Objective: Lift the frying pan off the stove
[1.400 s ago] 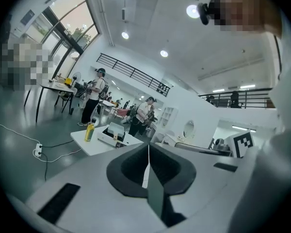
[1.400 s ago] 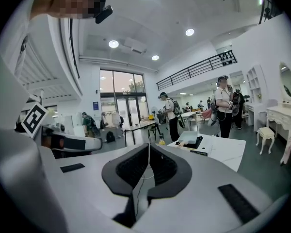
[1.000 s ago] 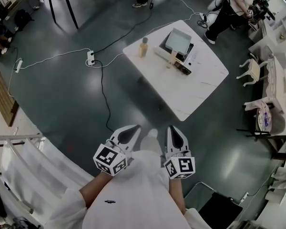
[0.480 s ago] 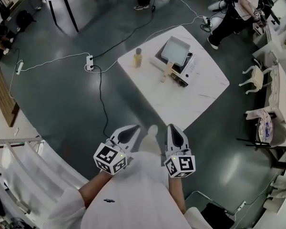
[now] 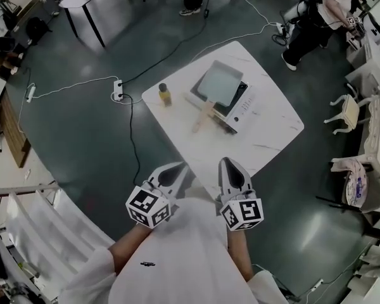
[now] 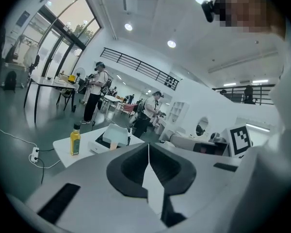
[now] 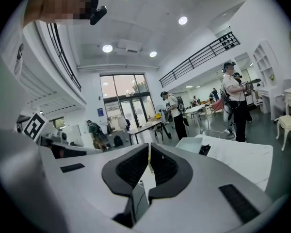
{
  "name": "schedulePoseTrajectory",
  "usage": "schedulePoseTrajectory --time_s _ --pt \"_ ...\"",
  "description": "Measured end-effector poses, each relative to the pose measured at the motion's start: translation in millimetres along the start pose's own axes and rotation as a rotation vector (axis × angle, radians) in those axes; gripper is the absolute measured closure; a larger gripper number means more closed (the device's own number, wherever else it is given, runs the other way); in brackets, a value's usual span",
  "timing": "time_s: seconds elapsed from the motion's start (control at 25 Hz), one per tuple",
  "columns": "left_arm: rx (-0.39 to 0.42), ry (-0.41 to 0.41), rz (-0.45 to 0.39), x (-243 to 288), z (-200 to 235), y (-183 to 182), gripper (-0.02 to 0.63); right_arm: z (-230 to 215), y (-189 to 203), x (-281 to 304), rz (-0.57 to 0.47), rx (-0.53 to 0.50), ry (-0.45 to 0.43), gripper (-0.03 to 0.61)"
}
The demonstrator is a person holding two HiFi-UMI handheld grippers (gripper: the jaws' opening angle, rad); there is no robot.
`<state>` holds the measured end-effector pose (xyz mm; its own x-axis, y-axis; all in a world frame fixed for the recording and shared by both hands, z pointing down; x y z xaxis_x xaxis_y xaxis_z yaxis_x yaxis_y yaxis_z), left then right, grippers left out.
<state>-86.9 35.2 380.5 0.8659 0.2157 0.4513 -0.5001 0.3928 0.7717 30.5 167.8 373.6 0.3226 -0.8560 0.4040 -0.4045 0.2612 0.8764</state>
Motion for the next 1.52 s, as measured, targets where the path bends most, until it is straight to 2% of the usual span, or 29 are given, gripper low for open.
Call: schedulePoseTrajectory --time_s 0.2,0.32,0.56,0.72,1.08,1.4,1.52 --pt "-0.008 -0.032 0.011 35 -6 -17 0.607 -47 -14 14 0.009 0.009 -0.033 0.573" --pt "-0.006 -0.043 0.027 45 -3 -24 0.607 -63 -19 21 -0.024 0.072 -0.035 0.574" --pt "0.000 -0.030 0.054 52 13 -37 0.607 -58 -25 44 -0.018 0.108 -0.060 0.573" --pt "0.027 -0.004 0.066 49 25 -45 0.607 -47 -29 50 -0.044 0.143 -0.035 0.574" --pt "0.009 0.004 0.073 53 51 -46 0.607 -38 -25 77 -0.008 0.164 -0.049 0.574" --pt "-0.021 0.008 0.106 71 69 -51 0.607 -51 -14 116 0.073 0.282 -0.121 0.571" --pt "-0.024 -0.001 0.132 79 78 -48 0.607 -54 -6 134 0.112 0.309 -0.142 0.543"
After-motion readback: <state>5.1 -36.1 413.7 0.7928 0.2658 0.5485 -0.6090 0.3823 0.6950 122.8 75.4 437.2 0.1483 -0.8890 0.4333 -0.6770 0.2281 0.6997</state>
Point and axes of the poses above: the fingertips, and each gripper's own axes: x forward along the fingers, z to its left, y out of its underside, the point moved 6 cm from there along -x, backward along the fingers, and after that the axes turned 13 degrees about z, right-handed, at the moved point
